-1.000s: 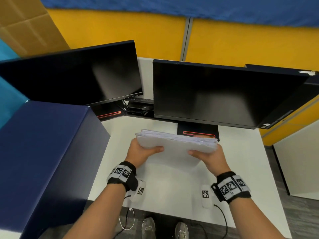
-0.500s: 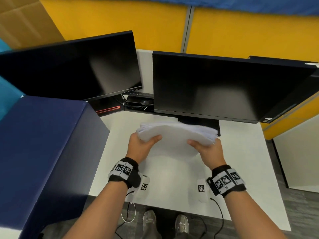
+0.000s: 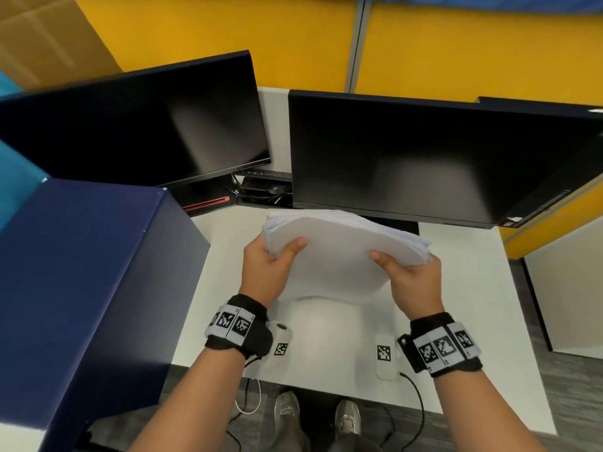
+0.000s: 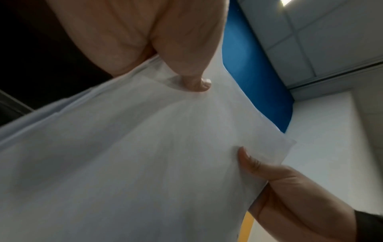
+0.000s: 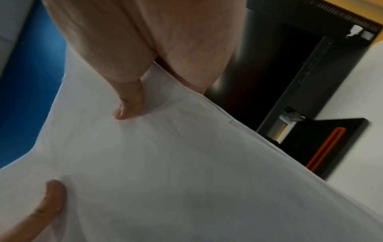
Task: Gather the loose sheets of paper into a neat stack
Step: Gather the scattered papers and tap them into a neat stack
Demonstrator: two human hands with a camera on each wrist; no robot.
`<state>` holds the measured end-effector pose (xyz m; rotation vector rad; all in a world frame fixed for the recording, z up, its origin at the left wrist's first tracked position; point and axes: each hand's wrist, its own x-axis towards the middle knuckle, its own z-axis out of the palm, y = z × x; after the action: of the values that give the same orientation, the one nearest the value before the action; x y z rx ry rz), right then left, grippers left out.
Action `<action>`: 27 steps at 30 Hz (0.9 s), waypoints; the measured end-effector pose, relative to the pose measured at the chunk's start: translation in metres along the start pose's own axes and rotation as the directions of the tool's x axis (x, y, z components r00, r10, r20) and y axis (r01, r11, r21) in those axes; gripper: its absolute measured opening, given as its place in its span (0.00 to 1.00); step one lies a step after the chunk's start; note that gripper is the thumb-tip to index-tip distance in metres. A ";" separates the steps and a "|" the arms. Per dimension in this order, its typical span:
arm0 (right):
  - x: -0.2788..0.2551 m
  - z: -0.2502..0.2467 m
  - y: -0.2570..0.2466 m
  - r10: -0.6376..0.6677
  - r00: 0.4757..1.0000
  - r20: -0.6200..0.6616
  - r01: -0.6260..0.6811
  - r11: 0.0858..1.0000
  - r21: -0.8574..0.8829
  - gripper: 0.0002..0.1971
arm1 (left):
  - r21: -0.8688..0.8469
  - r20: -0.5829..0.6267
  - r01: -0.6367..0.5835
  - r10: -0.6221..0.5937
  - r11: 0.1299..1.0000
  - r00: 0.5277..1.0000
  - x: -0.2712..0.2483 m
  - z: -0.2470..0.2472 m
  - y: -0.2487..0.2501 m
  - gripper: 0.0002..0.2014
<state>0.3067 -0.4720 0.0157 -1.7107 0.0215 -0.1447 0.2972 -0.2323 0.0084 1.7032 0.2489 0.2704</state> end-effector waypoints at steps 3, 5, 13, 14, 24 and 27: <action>-0.001 -0.002 0.000 -0.005 1.000 0.016 0.005 1.000 -0.007 0.17 | 0.000 -0.016 0.007 -0.007 1.000 1.000 -0.007 0.002 -0.003 0.17; -0.005 -0.001 0.007 0.075 0.996 0.055 -0.075 0.997 -0.004 0.16 | 0.001 0.001 0.059 -0.059 0.998 0.998 -0.014 0.005 -0.009 0.18; -0.004 0.003 -0.023 0.069 0.991 -0.112 -0.050 0.985 0.164 0.20 | -0.145 -0.202 -0.005 -0.025 0.989 0.979 -0.011 0.020 0.027 0.16; -0.001 0.005 -0.025 0.076 0.987 -0.140 -0.059 0.991 0.124 0.17 | -0.135 -0.229 0.001 -0.032 0.991 0.973 -0.009 0.021 0.029 0.15; 0.002 -0.008 -0.018 -0.005 1.000 -0.026 0.009 0.987 0.160 0.18 | -0.071 -0.215 -0.001 -0.014 0.997 0.976 -0.010 0.020 0.034 0.06; 0.000 -0.017 0.004 0.066 0.986 0.151 -0.072 0.997 0.040 0.23 | -0.050 -0.187 0.021 -0.030 0.999 0.982 -0.011 0.018 0.038 0.07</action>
<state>0.3051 -0.4893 0.0144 -1.6689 -0.0334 0.0344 0.2933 -0.2580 0.0426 1.6274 0.3998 0.4157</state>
